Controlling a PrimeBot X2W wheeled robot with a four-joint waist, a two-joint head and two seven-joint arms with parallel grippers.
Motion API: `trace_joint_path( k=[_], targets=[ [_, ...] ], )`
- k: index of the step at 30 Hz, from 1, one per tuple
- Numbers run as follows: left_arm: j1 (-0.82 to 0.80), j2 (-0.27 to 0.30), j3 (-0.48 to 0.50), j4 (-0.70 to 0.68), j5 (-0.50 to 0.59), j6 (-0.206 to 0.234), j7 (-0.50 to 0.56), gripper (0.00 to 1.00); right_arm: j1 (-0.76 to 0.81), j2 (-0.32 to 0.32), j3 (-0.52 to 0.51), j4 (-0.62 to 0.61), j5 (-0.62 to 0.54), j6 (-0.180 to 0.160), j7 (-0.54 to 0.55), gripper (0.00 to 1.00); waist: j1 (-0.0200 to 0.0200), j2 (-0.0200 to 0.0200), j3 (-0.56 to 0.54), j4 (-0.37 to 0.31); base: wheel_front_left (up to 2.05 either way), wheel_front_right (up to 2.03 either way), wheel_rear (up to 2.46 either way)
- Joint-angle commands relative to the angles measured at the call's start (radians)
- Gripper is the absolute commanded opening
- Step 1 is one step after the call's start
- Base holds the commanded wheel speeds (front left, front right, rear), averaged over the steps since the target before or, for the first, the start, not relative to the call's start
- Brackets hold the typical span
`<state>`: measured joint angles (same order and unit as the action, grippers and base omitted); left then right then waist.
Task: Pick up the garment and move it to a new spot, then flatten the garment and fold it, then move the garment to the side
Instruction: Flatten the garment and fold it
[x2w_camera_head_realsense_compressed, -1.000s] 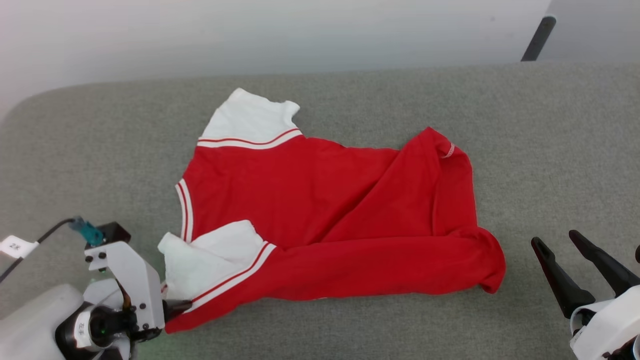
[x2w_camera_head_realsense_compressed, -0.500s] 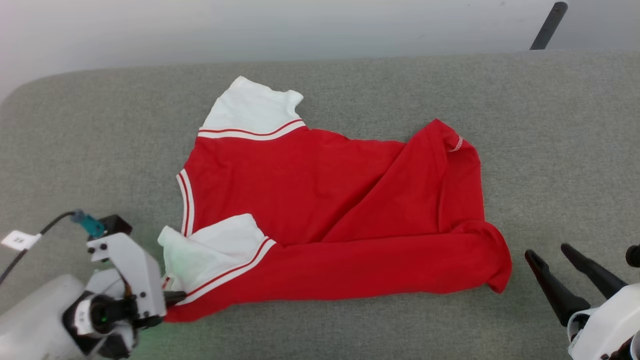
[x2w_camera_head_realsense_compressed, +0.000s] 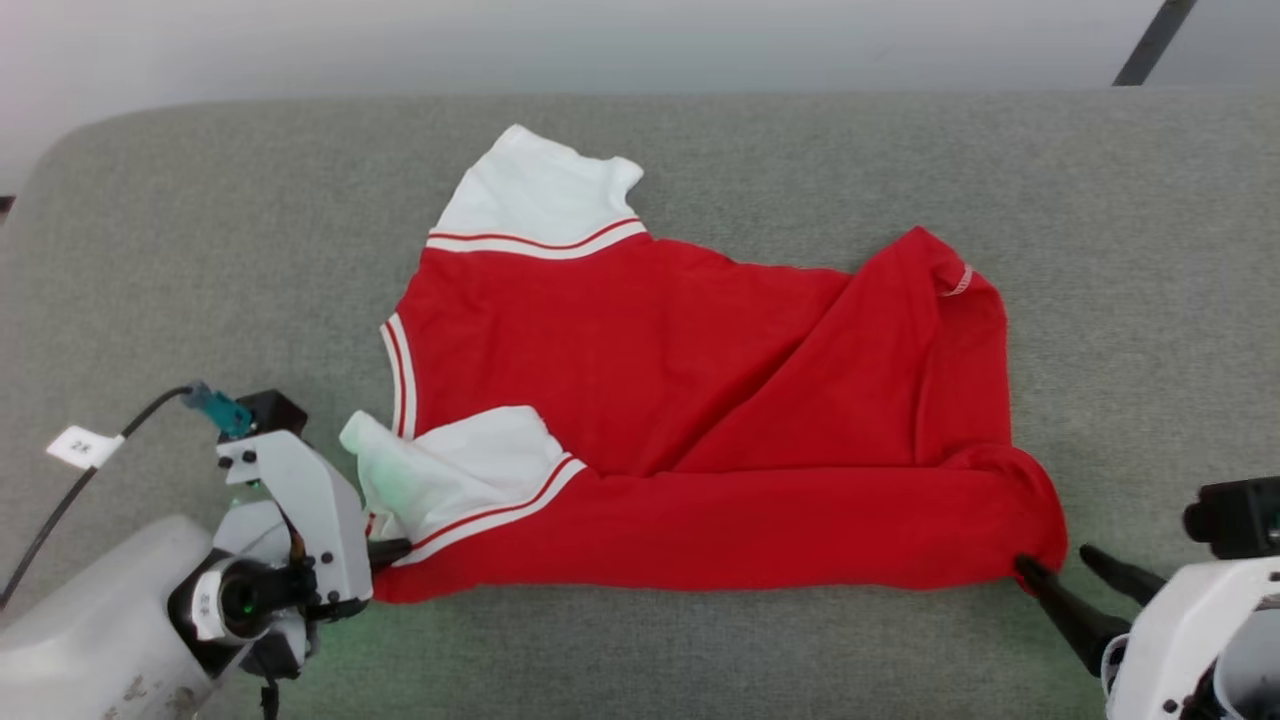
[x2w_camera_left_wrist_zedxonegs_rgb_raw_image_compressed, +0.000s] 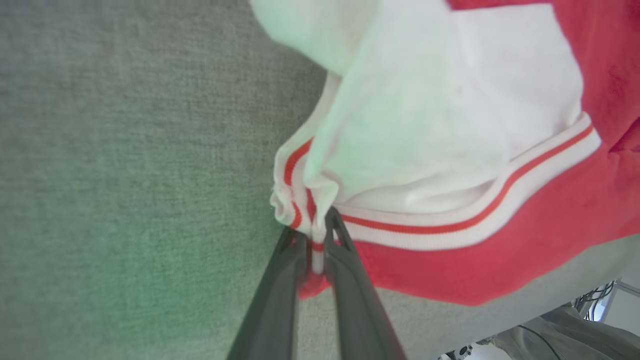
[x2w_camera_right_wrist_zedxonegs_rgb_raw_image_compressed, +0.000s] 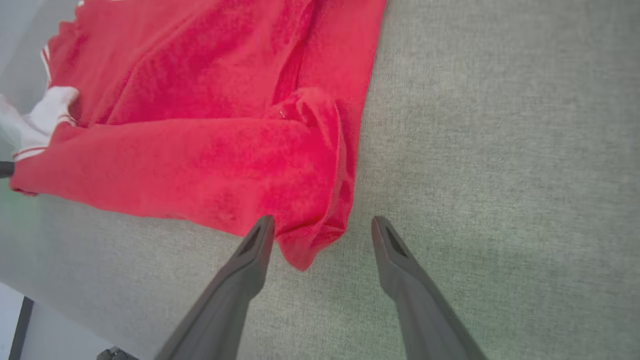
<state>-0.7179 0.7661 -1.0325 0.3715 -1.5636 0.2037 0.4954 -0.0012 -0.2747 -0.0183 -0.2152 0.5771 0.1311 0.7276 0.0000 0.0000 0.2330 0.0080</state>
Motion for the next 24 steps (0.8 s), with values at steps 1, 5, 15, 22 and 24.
trace_joint_path(
  k=[1,5,15,22,24],
  targets=[
    [-0.002,-0.025,-0.007,0.004,0.008,-0.001,-0.006,0.00,-0.008,0.001,0.004,0.008,-0.011,-0.001,0.007,1.00,0.0000,0.0000,0.011,0.011,0.00,0.00,0.00],
    [-0.020,-0.047,-0.011,0.002,0.020,-0.004,-0.009,0.00,-0.050,0.010,0.018,0.070,-0.025,-0.001,0.035,1.00,0.0000,0.0000,0.026,0.033,0.00,0.00,0.00],
    [-0.047,-0.093,-0.019,0.019,0.039,-0.018,-0.007,0.00,-0.111,0.004,0.096,0.245,-0.061,-0.001,0.119,0.37,0.0000,0.0000,0.043,0.081,0.00,0.00,0.00],
    [-0.037,-0.094,-0.012,0.038,0.028,-0.032,-0.009,0.00,-0.142,-0.036,0.102,0.303,-0.042,-0.001,0.148,0.00,0.0000,0.0000,0.040,0.095,0.00,0.00,0.00],
    [-0.032,-0.087,-0.007,0.037,0.023,-0.035,-0.009,0.00,-0.144,-0.052,0.099,0.302,-0.032,-0.001,0.153,0.00,0.0000,0.0000,0.036,0.097,0.00,0.00,0.00]
  ],
)
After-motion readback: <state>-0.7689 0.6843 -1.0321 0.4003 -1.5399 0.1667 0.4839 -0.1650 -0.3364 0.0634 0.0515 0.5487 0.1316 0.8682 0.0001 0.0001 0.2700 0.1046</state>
